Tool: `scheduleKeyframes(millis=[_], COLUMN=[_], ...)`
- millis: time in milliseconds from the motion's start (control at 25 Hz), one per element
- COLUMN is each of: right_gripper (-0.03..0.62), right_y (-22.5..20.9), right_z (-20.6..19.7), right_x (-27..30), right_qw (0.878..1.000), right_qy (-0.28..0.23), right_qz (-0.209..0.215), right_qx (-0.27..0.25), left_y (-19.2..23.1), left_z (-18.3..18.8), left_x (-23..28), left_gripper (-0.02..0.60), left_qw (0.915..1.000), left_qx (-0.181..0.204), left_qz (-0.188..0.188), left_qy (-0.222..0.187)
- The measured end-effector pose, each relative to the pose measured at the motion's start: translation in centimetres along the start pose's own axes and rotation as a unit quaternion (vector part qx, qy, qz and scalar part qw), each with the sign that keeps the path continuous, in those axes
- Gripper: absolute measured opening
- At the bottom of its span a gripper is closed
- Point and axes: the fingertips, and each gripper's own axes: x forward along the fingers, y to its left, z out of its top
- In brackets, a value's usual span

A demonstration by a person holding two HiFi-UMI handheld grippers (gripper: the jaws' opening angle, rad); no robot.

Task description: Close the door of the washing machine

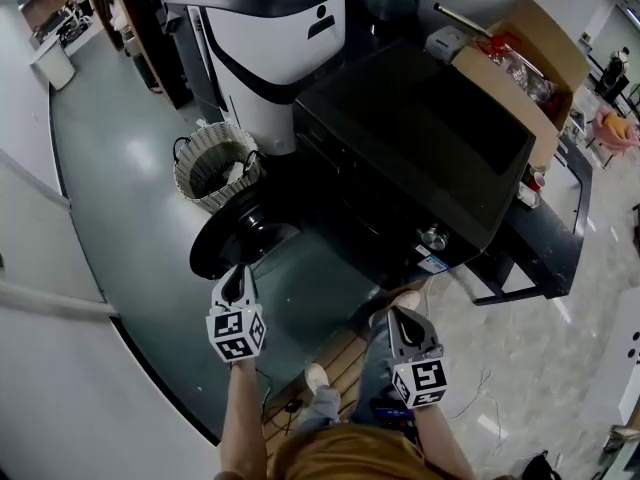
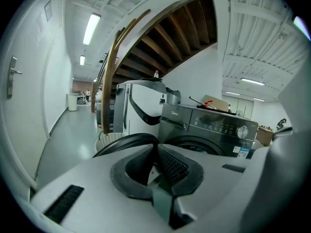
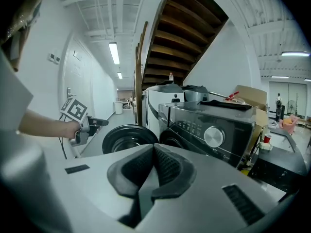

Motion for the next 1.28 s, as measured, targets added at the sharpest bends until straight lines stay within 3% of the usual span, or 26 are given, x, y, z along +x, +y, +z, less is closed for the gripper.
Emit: scheduleKeyframes(millis=[280,480,1080,1280], right_gripper=[0.011,0.012,0.011,0.012], right_y=[1.5,2.6,3.1,2.4], right_z=[-1.4,-1.6,-5.6,-6.4], right_x=[4.0,5.9,8.0,7.9], right_qw=[0.999,0.997,0.99,0.989], right_qy=[0.03,0.047,0.104,0.114], right_qz=[0.037,0.056,0.095,0.096], right_qx=[-0.009,-0.013,-0.023,-0.021], left_y=[6.0,8.9,15.5,16.5], left_z=[-0.4,-1.4,-2.9,-3.1], left_x=[4.0,6.4,12.8,14.2], left_gripper=[0.049,0.088,0.195,0.223], left_qw=[0.9993,0.9987,0.9964,0.996], left_qx=[-0.008,-0.009,-0.028,-0.015], left_qz=[0.037,0.043,0.062,0.067], left_qy=[0.008,0.025,0.052,0.058])
